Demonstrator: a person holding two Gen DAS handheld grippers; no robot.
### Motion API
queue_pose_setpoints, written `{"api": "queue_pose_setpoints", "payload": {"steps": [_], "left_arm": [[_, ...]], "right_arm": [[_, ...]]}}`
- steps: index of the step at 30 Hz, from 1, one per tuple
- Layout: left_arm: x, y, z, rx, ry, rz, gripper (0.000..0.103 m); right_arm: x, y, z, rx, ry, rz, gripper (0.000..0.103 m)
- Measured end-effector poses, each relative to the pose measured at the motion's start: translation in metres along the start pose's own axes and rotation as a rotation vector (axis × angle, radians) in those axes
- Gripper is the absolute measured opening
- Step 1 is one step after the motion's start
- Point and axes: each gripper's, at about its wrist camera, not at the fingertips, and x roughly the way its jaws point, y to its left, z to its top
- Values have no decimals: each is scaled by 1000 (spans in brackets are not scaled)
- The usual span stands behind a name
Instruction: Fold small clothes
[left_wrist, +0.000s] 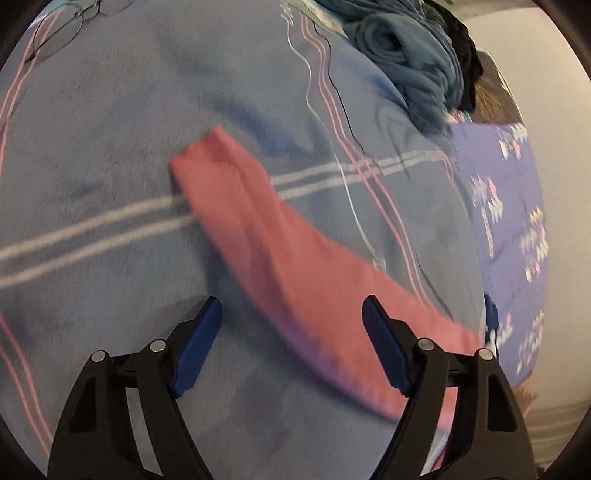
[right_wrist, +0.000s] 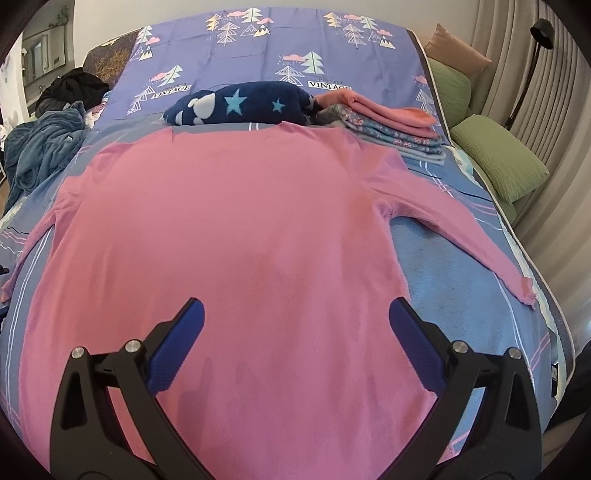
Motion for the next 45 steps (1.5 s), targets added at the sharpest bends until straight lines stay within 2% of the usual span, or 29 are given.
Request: {"api": "queue_pose_setpoints", "payload": {"steps": [2, 3, 4, 5, 8, 12, 14, 16, 20, 21, 24, 26, 27, 28, 30, 32, 34, 35, 37, 39, 42, 45], "left_arm": [[6, -3, 10, -1, -1, 1, 43], [7, -4, 11, -10, 7, -20, 9], [6, -4, 12, -27, 12, -58, 4], [1, -5, 11, -33, 2, -76, 4], [-33, -40, 4, 102, -125, -82, 4], [-81, -132, -28, 349, -224, -207, 4], [-98, -182, -59, 494, -255, -254, 4], [-111, -236, -106, 666, -277, -315, 4], [-114, -306, -192, 875, -237, -448, 4], [-111, -321, -224, 943, -216, -480, 4], [-91, -341, -305, 1114, -156, -509, 4], [-64, -342, -359, 1236, -75, -502, 5], [-50, -341, -380, 1287, -29, -488, 8], [-41, -337, -394, 1323, 7, -469, 25], [-23, -324, -421, 1397, 74, -414, 53], [-22, -306, -425, 1437, 74, -411, 54], [-25, -299, -414, 1448, 44, -395, 65], [-32, -293, -402, 1435, -6, -378, 66], [-38, -289, -384, 1414, -103, -350, 82], [-45, -277, -362, 1406, -208, -303, 89], [-38, -274, -333, 1414, -267, -211, 90], [-27, -270, -318, 1432, -304, -106, 90]], "right_arm": [[2, -1, 1, 5, 2, 4, 101], [3, 0, 1, 5, 3, 5, 101], [4, -1, 1, 7, 5, 7, 101], [4, -3, 1, 9, 5, 9, 101], [6, -6, 1, 14, 5, 4, 101], [9, -14, 4, 31, 6, 16, 101], [6, -20, 4, 48, -5, 34, 101], [3, -24, 4, 60, -22, 38, 101], [1, -46, 3, 91, -38, 24, 101], [2, -51, 3, 99, -38, 19, 101], [4, -72, 1, 137, -39, -4, 101], [6, -86, -1, 163, -37, -20, 101], [8, -95, -3, 180, -31, -26, 101], [10, -101, -4, 191, -25, -28, 101], [13, -115, -6, 211, -9, -11, 101], [17, -125, -6, 211, 7, 23, 101], [20, -129, -4, 202, 13, 58, 101], [22, -130, 0, 198, 13, 88, 101], [24, -128, 8, 188, 11, 163, 99], [27, -120, 20, 164, 7, 245, 91], [37, -100, 45, 107, -8, 329, 84], [56, -74, 75, 70, 28, 379, 75]]}}
